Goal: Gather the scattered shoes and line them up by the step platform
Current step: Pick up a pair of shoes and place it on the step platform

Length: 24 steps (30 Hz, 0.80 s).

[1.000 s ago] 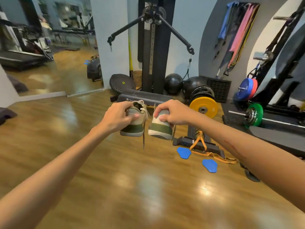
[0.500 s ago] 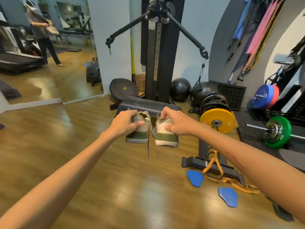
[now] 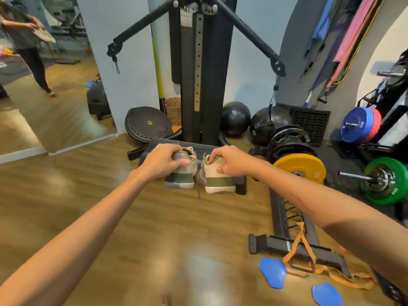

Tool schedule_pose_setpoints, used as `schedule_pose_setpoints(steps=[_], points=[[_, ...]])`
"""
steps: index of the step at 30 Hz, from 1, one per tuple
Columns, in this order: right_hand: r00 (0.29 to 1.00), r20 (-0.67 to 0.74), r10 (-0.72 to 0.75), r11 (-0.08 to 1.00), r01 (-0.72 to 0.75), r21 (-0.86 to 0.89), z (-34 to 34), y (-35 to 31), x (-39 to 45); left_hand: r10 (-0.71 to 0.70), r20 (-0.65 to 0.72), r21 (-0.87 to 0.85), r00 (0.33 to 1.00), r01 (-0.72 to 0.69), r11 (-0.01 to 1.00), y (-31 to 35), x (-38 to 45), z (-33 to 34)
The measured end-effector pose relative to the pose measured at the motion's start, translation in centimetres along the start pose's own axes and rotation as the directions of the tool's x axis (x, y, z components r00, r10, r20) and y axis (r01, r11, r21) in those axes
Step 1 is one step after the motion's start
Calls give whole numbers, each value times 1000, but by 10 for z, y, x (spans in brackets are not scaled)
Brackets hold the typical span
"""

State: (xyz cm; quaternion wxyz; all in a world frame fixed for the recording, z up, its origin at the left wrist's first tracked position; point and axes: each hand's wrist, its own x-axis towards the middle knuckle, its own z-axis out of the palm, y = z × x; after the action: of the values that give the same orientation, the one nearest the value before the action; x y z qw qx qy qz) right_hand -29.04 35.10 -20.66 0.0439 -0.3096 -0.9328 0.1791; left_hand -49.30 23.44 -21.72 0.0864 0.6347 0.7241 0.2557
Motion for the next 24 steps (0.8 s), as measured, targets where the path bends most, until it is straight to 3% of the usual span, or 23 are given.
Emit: schedule_pose_setpoints(steps=[6, 12, 20, 24], points=[[994, -4, 105, 994, -105, 41, -2, 30, 127, 20, 137, 23, 990, -23, 999, -72, 139, -2], [981, 78, 177, 984, -177, 3, -1, 95, 227, -19, 396, 88, 918, -18, 996, -111, 278, 35], [944, 180, 276, 958, -286, 34, 56, 268, 380, -76, 581, 260, 810, -96, 961, -164, 458, 172], [910, 274, 311, 936, -344, 79, 84, 363, 449, -194, 588, 340, 785, -22, 940, -199, 546, 242]])
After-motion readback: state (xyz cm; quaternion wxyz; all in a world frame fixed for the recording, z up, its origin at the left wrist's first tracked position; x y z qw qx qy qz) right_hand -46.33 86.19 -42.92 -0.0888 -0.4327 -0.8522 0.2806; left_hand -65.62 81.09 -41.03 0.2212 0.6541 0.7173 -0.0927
